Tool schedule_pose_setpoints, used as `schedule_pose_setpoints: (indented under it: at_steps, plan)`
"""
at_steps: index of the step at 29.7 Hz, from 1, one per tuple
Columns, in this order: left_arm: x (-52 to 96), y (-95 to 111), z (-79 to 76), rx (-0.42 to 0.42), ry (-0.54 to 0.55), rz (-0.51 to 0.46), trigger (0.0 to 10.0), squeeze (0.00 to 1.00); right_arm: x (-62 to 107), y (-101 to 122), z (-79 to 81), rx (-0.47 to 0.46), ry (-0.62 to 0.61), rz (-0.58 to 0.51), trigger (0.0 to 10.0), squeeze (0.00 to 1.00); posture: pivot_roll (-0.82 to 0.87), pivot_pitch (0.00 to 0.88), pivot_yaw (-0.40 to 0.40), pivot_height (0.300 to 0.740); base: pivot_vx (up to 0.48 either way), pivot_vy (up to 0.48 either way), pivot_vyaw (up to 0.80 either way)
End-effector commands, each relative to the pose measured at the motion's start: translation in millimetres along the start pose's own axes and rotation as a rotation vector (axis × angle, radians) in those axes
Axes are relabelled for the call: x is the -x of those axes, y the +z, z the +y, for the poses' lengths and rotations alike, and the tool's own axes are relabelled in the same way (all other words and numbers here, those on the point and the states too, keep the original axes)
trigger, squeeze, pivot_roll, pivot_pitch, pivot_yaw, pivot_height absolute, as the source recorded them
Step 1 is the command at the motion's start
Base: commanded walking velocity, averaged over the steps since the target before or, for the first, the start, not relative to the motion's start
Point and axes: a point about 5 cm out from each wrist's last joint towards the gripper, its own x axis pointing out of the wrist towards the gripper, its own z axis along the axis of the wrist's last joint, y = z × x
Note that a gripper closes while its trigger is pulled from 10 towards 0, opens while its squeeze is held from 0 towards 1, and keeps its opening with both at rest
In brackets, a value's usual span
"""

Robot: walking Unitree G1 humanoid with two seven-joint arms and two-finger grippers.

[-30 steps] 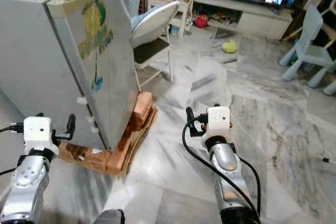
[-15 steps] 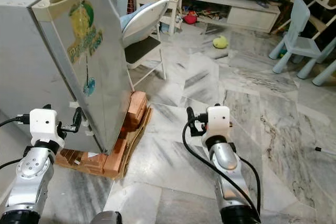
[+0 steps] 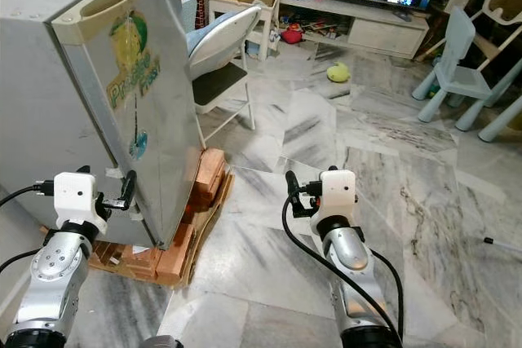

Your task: Restocking fridge

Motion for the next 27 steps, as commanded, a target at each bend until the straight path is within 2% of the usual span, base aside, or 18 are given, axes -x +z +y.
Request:
schedule_pose_setpoints:
  at_steps: [1,5,19,27]
  plan:
    - [0.7,-2,-2.6,0.0,-0.017,0.005,10.0,0.0,-1.0,1,1.1,0.008,0.012,0.001,10.0,0.0,0.06,0.013,-0.089,0.74,0.289,0.349,0.0]
    - [0.6,-1,-3.3,-0.001,-0.02,0.004,10.0,0.0,-1.3,1,1.3,0.013,0.013,0.003,10.0,0.0,0.06,0.011,-0.09,0.74,0.279,0.33,0.0]
    - [-0.1,-5,-11.9,0.006,-0.086,0.033,10.0,0.0,1.6,-2,0.4,0.024,0.012,0.021,10.0,0.0,0.05,0.022,-0.092,0.74,0.0,0.0,0.0]
    - [-14.5,-5,-17.0,0.017,-0.143,0.054,10.0,0.0,7.1,-6,-2.1,0.032,0.008,0.04,10.0,0.0,0.03,0.037,-0.091,0.74,0.0,0.0,0.0]
